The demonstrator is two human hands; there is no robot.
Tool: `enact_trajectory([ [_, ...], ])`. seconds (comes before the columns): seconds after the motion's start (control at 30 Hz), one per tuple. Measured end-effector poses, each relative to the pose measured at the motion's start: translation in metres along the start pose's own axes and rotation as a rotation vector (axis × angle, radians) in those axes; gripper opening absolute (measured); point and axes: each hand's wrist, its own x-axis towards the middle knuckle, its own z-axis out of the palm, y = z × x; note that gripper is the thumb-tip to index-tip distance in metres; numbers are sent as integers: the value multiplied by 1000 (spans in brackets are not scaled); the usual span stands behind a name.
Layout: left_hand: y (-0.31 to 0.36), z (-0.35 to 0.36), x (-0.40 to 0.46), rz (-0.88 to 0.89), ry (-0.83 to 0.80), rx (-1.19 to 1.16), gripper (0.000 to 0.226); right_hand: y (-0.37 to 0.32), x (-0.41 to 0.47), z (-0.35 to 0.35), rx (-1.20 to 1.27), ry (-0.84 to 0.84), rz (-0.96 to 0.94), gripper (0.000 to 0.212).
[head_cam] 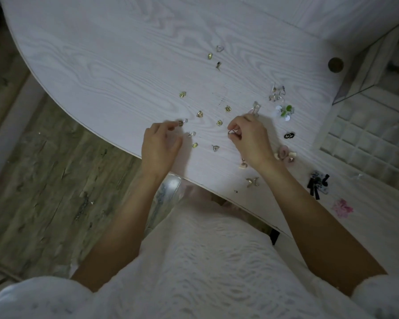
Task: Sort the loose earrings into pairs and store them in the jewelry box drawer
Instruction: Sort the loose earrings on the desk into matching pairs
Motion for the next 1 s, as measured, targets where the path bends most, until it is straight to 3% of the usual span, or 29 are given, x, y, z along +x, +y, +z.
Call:
enact_trajectory([
  [0.33,52,20,130,236,-93,29,32,-7,33,-4,96,73,177,12],
  [0.53,87,47,208,214,-201,117,30,-6,35,-3,67,68,249,12],
  [0.87,86,51,225,456,-192,263,18,-6,19,-4,26,58,211,9],
  [1.0,92,36,195,503,-190,66,11,-3,10,-6,-4,74,162,8],
])
